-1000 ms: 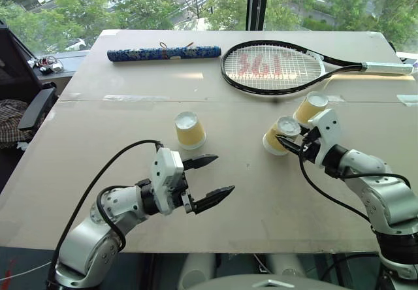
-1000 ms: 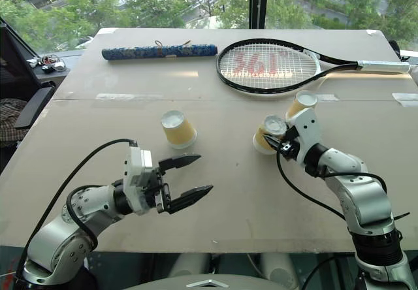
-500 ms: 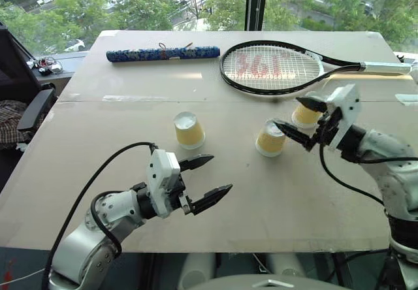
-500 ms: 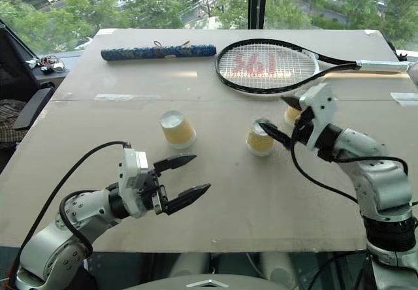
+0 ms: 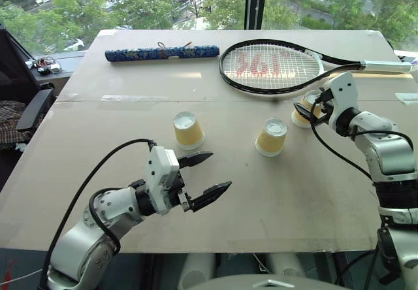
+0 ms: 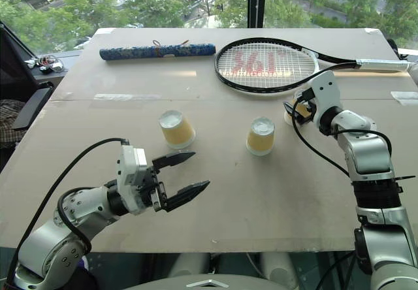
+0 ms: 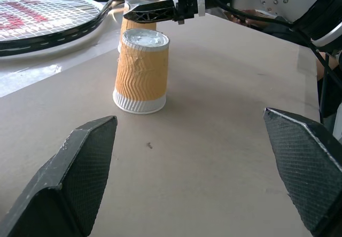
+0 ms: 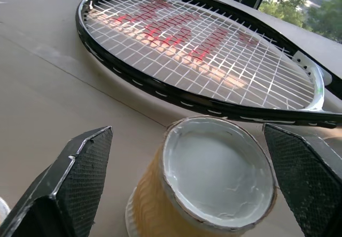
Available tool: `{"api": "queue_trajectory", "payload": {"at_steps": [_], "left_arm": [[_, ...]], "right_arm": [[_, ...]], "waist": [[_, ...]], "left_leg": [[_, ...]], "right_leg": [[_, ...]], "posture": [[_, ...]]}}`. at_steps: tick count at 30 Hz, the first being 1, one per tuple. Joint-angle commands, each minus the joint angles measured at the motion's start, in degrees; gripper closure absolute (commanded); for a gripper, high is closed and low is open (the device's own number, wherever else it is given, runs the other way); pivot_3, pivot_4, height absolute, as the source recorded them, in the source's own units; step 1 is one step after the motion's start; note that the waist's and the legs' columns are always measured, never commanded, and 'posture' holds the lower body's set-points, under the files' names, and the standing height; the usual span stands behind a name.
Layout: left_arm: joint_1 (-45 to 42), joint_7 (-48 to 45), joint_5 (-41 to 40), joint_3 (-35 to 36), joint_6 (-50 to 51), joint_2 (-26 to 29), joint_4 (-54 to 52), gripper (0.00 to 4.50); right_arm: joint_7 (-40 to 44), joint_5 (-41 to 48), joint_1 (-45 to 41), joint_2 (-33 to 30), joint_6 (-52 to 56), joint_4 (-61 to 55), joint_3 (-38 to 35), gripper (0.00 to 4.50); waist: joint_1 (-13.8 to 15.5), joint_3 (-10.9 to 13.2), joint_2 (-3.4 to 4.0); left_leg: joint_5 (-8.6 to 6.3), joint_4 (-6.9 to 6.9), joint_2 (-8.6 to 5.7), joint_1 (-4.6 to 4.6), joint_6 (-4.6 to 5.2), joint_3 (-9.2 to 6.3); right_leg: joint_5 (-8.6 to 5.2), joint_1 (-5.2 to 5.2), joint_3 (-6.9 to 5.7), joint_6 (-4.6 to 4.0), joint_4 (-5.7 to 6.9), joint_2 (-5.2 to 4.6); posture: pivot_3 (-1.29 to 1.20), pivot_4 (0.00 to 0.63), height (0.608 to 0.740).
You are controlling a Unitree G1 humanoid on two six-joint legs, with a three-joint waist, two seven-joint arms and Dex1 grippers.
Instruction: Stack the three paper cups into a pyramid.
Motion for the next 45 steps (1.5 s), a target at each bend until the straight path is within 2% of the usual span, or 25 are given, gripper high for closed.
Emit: {"api": "queue_trajectory", "payload": {"at_steps": [1, 7, 10, 13, 14, 20, 22, 26, 31, 35, 45], "left_arm": [[1.0, 0.6, -1.2, 1.8, -0.9, 0.0, -3.5, 0.0], [1.4, 1.3, -1.5, 2.3, -1.5, -0.5, -4.3, 0.0], [1.5, 1.2, -1.6, 2.5, -1.7, -0.4, -4.2, 0.0], [1.6, 0.9, -1.7, 2.8, -2.1, -0.4, -3.9, 0.0], [1.5, 0.8, -1.8, 2.7, -2.2, -0.4, -3.7, 0.0], [0.8, 0.5, -0.1, 2.4, -4.2, -0.7, -2.1, 0.0], [0.7, -0.2, -1.3, 2.7, -5.4, -1.9, -0.9, 0.0], [1.3, -4.5, -3.7, 3.7, -4.8, 0.2, 0.3, 0.0], [3.6, -9.9, -4.2, 5.9, -6.2, 2.8, 1.4, 0.0], [4.7, -11.4, -3.6, 6.8, -7.2, 3.1, 2.1, 0.0], [5.4, -12.0, -3.8, 7.1, -7.3, 3.1, 1.8, 0.0]], "right_arm": [[-1.4, -0.9, -2.0, 0.4, -1.6, 1.0, -2.0, 0.06], [-1.1, 0.6, -3.2, 2.6, -0.1, 4.7, -3.2, 0.06], [-0.9, 0.7, -3.5, 2.9, -0.7, 5.9, -3.7, 0.84], [-0.3, 1.3, -3.2, 2.7, -1.1, 5.8, -4.5, 2.23], [0.2, 1.6, -2.9, 2.2, -1.3, 5.3, -5.0, 2.29], [9.8, 9.4, 1.7, -3.5, 1.5, -3.3, -10.1, 2.29], [14.4, 12.1, 5.6, -7.2, 2.9, -8.1, -11.2, 2.29], [19.6, 18.0, 14.0, -11.3, 6.6, -18.0, -13.0, 2.29], [17.8, 19.9, 20.3, -9.8, 7.3, -26.1, -12.4, 2.29], [14.9, 17.0, 23.9, -7.5, 5.2, -28.9, -9.8, 2.29], [12.1, 10.8, 25.2, -5.9, 0.2, -28.6, -5.3, 2.29]], "waist": [[0.1, 0.0, 0.0], [0.1, 0.0, 0.0], [0.1, 0.0, 0.0], [0.1, 0.0, 0.0], [0.1, 0.0, 0.0], [0.4, 0.0, 0.01], [0.6, 0.0, 0.01], [0.2, 0.0, 0.0], [0.0, 0.0, 0.01], [0.3, 0.0, -0.06], [0.3, 0.0, -0.05]], "left_leg": [[0.0, 0.0, 0.0, -0.01, 0.0, 0.0], [0.0, 0.02, 0.0, 0.02, 0.01, 0.0], [0.0, 0.02, 0.0, 0.0, 0.01, 0.0], [0.0, 0.02, 0.0, -0.02, 0.01, 0.01], [0.0, 0.02, 0.0, -0.02, 0.01, 0.0], [-0.01, 0.02, 0.0, -0.08, 0.02, -0.03], [-0.02, 0.02, 0.0, -0.13, 0.04, -0.07], [-0.13, 0.01, 0.01, -0.12, 0.23, -0.07], [-0.14, 0.01, 0.04, 0.11, 0.25, -0.02], [-0.14, 0.03, 0.03, 0.14, 0.24, -0.05], [-0.1, 0.04, 0.02, 0.13, 0.18, -0.06]], "right_leg": [[0.0, 0.0, -0.01, 0.0, 0.0, 0.0], [0.0, 0.0, 0.0, 0.0, 0.06, 0.0], [0.0, 0.0, -0.01, 0.0, 0.04, 0.0], [0.0, -0.02, 0.0, 0.0, 0.04, 0.0], [0.0, -0.02, 0.0, 0.0, 0.04, 0.0], [0.0, -0.02, -0.04, 0.0, 0.02, -0.01], [0.0, -0.03, -0.08, 0.01, -0.02, -0.03], [0.0, -0.03, -0.09, 0.01, -0.03, -0.03], [0.01, 0.06, -0.01, 0.0, 0.12, 0.04], [0.0, 0.16, -0.06, 0.0, 0.05, 0.03], [0.0, 0.15, -0.06, 0.0, 0.04, 0.02]], "posture": [[0.0, 0.15, 0.74], [0.0, 0.15, 0.74], [0.0, 0.15, 0.74], [0.0, 0.15, 0.74], [0.0, 0.15, 0.74], [0.0, 0.15, 0.74], [0.0, 0.15, 0.74], [0.0, 0.15, 0.74], [0.0, 0.15, 0.74], [0.0, 0.15, 0.74], [0.0, 0.15, 0.74]]}}
